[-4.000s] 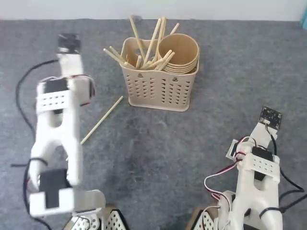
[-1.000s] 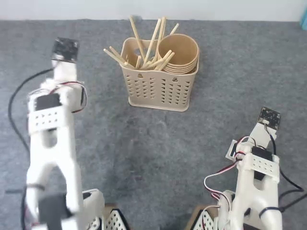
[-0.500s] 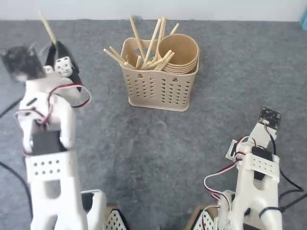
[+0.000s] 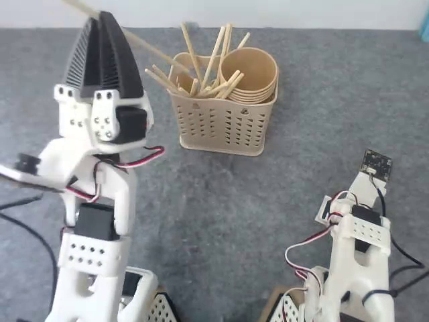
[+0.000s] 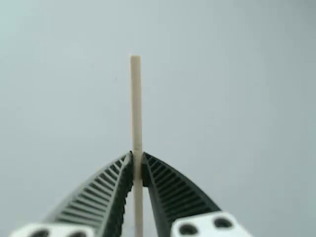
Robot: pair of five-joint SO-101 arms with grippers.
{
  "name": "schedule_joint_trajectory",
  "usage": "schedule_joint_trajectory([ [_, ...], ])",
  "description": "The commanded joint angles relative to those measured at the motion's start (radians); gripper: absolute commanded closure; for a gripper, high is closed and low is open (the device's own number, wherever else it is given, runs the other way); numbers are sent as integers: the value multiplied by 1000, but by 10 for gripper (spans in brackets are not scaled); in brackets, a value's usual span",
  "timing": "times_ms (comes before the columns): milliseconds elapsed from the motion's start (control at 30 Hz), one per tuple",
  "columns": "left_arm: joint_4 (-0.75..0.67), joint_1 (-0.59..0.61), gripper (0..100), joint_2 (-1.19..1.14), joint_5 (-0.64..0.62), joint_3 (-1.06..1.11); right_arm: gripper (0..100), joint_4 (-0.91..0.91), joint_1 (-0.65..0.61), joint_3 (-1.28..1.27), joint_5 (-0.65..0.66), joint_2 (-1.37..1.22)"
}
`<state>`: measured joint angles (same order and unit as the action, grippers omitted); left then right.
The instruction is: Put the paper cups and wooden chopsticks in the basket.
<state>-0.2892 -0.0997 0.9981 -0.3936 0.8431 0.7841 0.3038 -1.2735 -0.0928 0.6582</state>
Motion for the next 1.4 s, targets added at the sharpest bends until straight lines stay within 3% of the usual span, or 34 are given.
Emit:
schedule_joint_trajectory([
  [0, -31, -31, 986, -64, 69, -58, 991, 4, 7, 3, 12, 28],
  [633, -38, 23, 981, -433, 84, -81, 991, 4, 7, 3, 12, 28],
  [867, -2, 35, 735, -437, 81, -59, 991, 4, 7, 3, 12, 28],
  [1167, 310, 35, 792, -144, 78, -54, 991, 2, 7, 3, 12, 28],
  [1367, 621, 35, 917, 133, 78, -54, 991, 2, 7, 3, 12, 28],
])
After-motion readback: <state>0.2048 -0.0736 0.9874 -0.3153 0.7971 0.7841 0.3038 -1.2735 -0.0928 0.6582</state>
